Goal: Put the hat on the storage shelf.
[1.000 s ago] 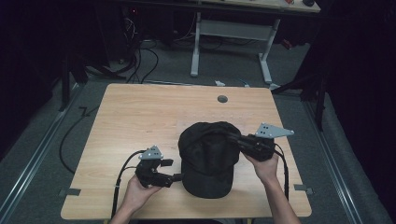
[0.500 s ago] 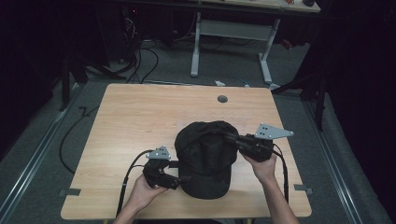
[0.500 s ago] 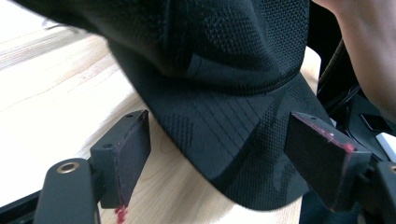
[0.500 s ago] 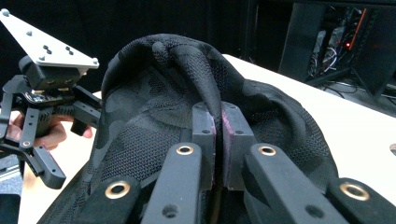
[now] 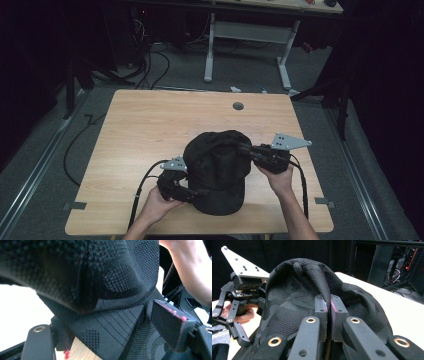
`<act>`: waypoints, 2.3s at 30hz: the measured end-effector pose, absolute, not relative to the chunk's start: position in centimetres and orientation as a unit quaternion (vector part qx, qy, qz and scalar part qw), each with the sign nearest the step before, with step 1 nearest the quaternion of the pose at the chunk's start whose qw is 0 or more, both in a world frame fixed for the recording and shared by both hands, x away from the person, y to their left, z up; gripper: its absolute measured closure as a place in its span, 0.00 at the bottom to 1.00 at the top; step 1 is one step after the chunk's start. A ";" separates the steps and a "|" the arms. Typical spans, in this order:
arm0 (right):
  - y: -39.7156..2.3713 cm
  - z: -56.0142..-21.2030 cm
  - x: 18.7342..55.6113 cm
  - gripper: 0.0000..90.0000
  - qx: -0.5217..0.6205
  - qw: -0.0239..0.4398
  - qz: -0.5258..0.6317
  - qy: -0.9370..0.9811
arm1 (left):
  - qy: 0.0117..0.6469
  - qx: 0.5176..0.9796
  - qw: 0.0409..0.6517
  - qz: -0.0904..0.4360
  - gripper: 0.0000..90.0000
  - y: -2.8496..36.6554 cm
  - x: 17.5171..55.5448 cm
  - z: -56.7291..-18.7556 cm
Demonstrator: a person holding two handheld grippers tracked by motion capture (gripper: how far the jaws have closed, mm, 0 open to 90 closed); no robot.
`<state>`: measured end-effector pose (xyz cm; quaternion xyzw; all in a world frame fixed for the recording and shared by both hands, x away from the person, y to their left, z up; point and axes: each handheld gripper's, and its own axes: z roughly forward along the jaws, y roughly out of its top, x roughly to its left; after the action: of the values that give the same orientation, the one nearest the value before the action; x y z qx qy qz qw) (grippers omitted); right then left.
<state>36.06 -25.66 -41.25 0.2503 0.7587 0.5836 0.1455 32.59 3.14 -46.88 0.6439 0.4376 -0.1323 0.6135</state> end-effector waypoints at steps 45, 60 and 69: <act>-26.2 -41.8 36.2 0.57 0.299 0.169 0.557 0.756 | 0.404 0.647 0.636 -0.119 0.92 4.2 31.0 -45.9; -29.0 -47.3 36.1 0.46 0.401 0.171 0.436 0.787 | 0.423 0.607 0.669 -0.074 0.92 6.0 31.5 -44.8; -30.0 -51.3 35.6 0.46 0.461 0.190 0.356 0.791 | 0.425 0.603 0.673 -0.042 0.92 6.5 32.0 -44.0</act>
<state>35.60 -29.98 -51.34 0.4606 0.7906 0.3559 0.1901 32.00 6.50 -43.98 0.6033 0.4253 -0.0419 0.6733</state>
